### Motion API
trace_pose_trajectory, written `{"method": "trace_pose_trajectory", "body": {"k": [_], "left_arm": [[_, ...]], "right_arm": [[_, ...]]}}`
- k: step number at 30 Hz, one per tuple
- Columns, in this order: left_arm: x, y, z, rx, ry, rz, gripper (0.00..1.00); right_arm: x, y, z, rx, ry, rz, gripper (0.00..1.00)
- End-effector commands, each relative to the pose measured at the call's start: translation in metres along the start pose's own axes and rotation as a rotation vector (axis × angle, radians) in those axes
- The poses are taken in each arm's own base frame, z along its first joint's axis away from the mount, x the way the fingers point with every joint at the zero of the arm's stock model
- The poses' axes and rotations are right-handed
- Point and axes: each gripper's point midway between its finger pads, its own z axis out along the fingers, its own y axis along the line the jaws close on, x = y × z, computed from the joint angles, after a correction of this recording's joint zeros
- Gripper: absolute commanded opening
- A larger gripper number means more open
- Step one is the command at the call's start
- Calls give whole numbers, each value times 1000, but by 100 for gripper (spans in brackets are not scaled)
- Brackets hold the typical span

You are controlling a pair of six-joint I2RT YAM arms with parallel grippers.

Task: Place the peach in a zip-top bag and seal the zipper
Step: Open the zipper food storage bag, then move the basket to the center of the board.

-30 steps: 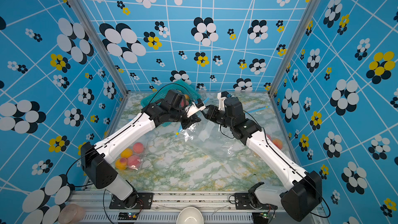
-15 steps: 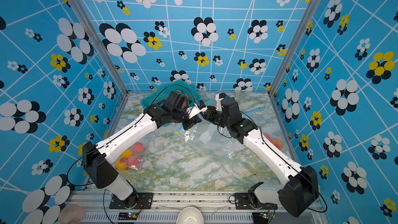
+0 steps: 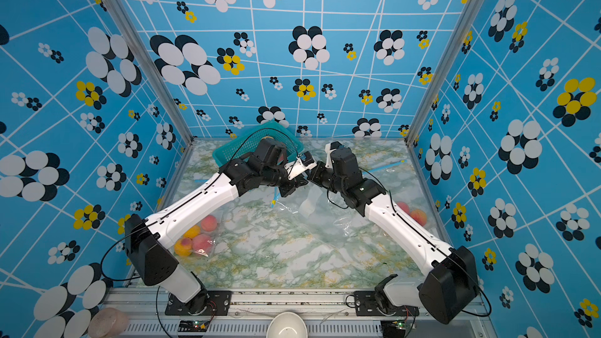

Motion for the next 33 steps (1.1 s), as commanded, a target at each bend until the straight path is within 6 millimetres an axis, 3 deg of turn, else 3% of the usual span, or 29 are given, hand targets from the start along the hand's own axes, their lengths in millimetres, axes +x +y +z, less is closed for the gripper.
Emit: {"method": "trace_pose_trajectory", "body": {"k": [1,5,8,10,12,16,19,28,33], "left_arm": [[-16,3,-18,51,-113,-76,31],[-24,21,-39,107,-226,-206,47],[-21,39,-50,101,-279,-280,50],[-12,63,-51,19,-287,-329,51],[9,99,-46,-145,-241,-381,51],[75,175,-33,-483,-28,-479,52],[118,209,-22,-596,92,-546,51],[167,231,14,-548,236,-546,55],[183,227,31,-473,273,-586,56]], "right_arm": [[4,-36,8,159,16,-77,0],[3,-68,14,269,32,-131,0],[2,-89,19,305,47,-129,0],[0,-97,21,323,53,-133,0],[-1,-97,21,325,59,-150,0],[3,-87,28,286,103,-157,0],[11,-86,34,275,136,-152,0],[23,-90,45,266,169,-137,0],[23,-88,49,256,167,-136,0]]}}
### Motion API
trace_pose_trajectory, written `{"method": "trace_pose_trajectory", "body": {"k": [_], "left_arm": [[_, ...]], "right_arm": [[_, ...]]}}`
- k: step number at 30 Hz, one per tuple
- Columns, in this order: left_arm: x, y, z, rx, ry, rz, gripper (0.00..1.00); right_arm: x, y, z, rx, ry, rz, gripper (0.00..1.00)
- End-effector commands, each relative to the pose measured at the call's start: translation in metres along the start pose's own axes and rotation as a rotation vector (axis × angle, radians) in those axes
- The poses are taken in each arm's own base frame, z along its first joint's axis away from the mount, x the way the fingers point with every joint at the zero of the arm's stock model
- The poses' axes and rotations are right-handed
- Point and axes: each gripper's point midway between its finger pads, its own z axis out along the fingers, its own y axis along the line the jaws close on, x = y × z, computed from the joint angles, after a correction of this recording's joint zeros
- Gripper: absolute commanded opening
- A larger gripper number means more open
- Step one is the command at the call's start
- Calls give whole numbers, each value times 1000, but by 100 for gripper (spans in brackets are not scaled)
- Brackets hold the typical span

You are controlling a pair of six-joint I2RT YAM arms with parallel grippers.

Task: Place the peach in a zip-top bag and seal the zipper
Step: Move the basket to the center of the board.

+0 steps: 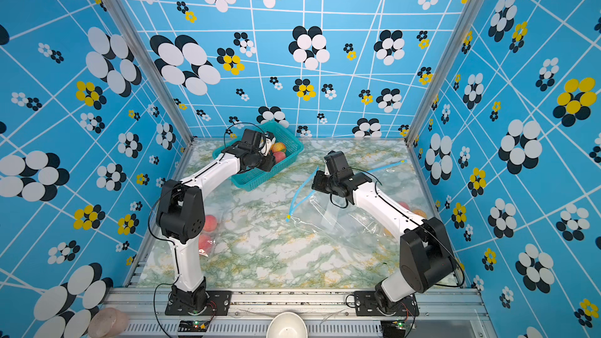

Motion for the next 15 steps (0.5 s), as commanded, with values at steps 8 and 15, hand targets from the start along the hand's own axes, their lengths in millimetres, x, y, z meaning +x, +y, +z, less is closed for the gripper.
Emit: {"method": "trace_pose_trajectory", "body": {"k": [8,15], "left_arm": [[7,-26,-6,174,32,-45,50],[10,-66,-15,365,63,-44,47]], "right_arm": [[-5,8,3,-15,-2,-13,0],[-7,7,-2,-15,-19,-16,0]]}}
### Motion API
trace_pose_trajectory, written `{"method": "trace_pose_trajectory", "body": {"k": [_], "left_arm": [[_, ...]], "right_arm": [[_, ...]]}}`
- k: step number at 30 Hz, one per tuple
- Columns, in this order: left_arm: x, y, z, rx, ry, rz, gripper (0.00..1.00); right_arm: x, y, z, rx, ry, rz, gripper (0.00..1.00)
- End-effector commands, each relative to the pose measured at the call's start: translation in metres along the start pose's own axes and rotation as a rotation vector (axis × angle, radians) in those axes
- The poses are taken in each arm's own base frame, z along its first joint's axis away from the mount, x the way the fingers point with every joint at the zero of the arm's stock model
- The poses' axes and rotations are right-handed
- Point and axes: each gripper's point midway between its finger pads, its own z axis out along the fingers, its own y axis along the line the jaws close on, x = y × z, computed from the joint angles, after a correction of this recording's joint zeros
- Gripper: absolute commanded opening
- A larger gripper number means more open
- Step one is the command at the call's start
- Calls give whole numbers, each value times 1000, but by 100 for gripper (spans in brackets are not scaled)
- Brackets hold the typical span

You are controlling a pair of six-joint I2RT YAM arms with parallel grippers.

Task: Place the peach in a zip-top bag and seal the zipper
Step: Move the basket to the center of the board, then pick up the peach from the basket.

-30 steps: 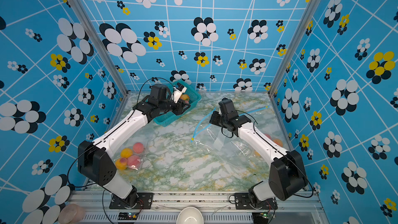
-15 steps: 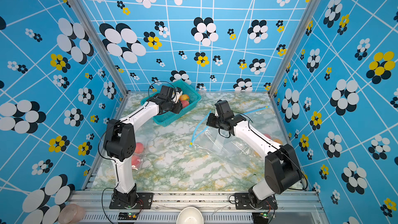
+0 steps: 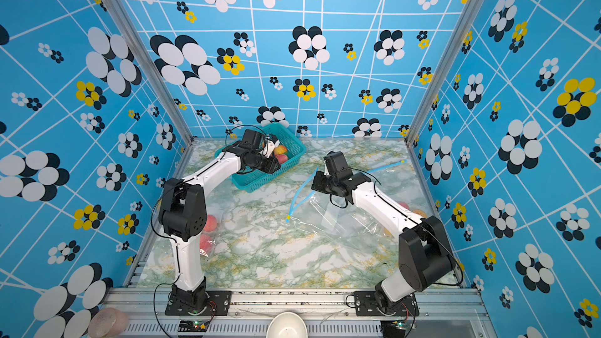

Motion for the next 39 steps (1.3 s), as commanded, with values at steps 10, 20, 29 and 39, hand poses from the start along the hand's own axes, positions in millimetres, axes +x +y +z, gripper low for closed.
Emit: {"method": "trace_pose_trajectory", "body": {"k": [10,20,29,39], "left_arm": [[18,-73,18,182,99,31,40],[-13,-101,7,191,19,34,42],[-66,-48,-37,-18,-167,-95,53],[-46,8,-5,-261,-51,-201,58]], "right_arm": [[-9,3,-15,-9,-47,-21,0],[-10,0,-20,-7,-50,-22,0],[-4,0,-19,-13,-30,-40,0],[-4,4,-21,-22,-28,-57,0]]}}
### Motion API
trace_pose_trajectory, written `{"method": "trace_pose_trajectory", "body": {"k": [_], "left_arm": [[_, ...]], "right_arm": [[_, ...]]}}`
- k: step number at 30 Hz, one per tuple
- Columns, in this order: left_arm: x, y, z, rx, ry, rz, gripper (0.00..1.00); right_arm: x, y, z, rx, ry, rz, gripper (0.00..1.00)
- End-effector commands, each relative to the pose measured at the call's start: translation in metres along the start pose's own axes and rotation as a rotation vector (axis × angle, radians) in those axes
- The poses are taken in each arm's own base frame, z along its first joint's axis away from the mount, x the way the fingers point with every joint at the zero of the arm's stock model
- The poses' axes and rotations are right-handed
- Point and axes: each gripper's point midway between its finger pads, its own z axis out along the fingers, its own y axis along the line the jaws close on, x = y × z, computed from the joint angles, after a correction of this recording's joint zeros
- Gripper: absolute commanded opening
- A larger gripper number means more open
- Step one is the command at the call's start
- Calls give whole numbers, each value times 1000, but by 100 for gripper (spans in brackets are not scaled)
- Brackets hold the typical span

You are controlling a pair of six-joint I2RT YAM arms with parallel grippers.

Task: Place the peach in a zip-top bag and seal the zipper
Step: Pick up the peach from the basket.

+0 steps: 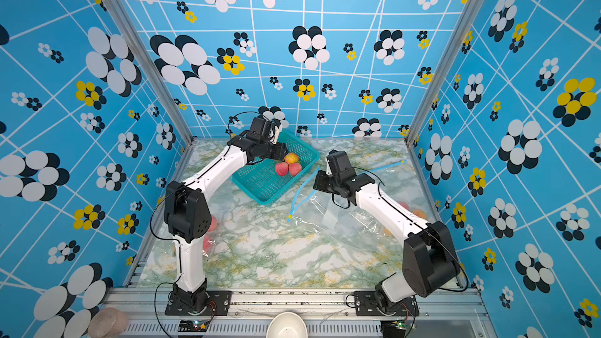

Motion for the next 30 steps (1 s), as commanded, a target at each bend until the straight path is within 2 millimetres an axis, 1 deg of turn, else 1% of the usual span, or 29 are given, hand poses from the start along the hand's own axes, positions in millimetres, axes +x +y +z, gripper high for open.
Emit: {"method": "trace_pose_trajectory", "body": {"k": [1,5,8,14,21,23,30], "left_arm": [[28,21,27,-91,97,-58,58],[35,21,43,-65,102,-116,61],[40,21,51,-46,109,-162,62],[52,34,65,-83,122,-222,63],[66,44,85,-120,145,-279,64],[69,50,90,-140,137,-313,65],[80,57,105,-149,139,-370,65]], "right_arm": [[1,4,-9,-12,2,-27,0],[2,6,-9,-17,5,-33,0],[6,6,-8,-17,12,-33,0],[8,8,-7,-26,16,-35,0],[8,13,-5,-34,20,-41,0],[9,15,-6,-36,24,-47,0],[8,17,-8,-34,23,-59,0]]}}
